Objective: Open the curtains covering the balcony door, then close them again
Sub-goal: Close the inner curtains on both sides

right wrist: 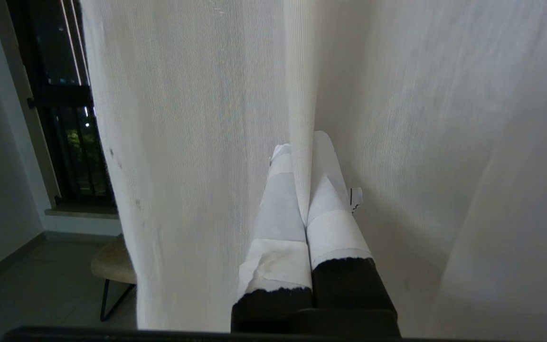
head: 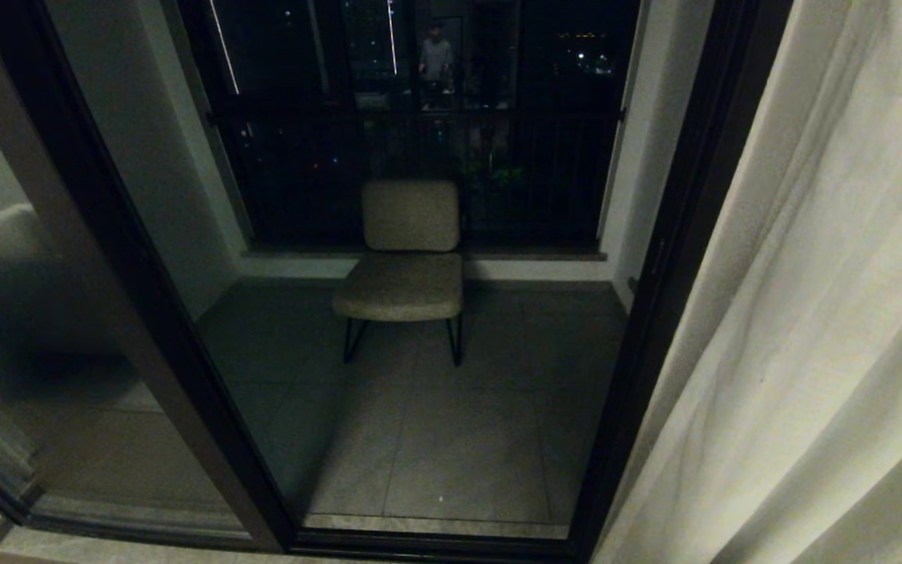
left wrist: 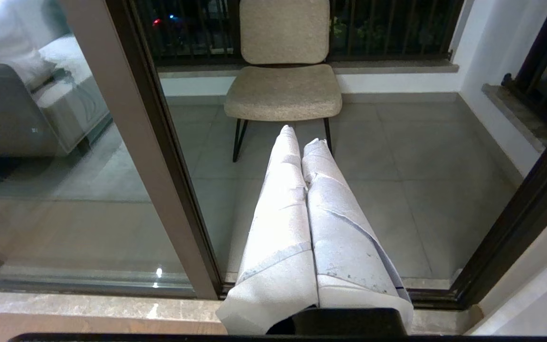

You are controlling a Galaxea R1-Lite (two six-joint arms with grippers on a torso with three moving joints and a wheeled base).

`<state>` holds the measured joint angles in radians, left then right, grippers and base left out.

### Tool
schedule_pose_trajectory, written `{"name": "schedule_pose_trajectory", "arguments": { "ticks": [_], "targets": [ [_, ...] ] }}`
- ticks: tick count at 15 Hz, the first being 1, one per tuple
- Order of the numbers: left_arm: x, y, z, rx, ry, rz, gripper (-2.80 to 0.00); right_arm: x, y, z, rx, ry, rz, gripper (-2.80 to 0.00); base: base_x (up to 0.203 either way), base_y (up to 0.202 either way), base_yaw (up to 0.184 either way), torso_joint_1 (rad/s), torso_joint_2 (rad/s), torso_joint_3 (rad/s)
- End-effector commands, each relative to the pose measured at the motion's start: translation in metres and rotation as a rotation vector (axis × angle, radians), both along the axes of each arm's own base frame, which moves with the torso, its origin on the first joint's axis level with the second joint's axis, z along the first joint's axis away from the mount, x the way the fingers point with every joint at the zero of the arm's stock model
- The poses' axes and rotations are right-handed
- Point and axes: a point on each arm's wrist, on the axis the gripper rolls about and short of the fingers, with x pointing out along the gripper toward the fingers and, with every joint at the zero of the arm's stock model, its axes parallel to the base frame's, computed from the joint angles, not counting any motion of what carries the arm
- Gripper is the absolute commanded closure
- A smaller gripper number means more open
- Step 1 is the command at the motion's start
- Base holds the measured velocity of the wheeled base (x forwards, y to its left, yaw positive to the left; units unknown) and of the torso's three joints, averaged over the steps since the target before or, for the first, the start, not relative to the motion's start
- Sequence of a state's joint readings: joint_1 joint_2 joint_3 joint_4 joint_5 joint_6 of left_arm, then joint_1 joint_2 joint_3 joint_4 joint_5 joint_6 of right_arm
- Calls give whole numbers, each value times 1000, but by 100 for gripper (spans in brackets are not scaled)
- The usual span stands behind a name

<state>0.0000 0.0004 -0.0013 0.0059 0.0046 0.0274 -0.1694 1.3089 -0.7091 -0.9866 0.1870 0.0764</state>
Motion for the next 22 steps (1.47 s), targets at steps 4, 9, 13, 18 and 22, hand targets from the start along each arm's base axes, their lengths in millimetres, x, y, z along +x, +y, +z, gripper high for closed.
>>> {"name": "schedule_pose_trajectory", "arguments": {
  "ticks": [4,9,13,18,22],
  "targets": [
    [0,0,0,0,0,0,0,5,0,-5,-8,18,-3,0,0,0,0,0,0,0],
    [0,0,0,2,1,0,0,5,0,-5,-5,17,-1,0,0,0,0,0,0,0],
    [0,0,0,-1,0,0,0,5,-1,-5,-3,21,-2,0,0,0,0,0,0,0],
    [0,0,0,-14,0,2,0,5,0,-5,-4,20,0,0,0,34,-2,1,0,3],
    [0,0,0,-14,0,2,0,5,0,-5,-4,20,0,0,0,193,0,2,2,0]
  ]
}}
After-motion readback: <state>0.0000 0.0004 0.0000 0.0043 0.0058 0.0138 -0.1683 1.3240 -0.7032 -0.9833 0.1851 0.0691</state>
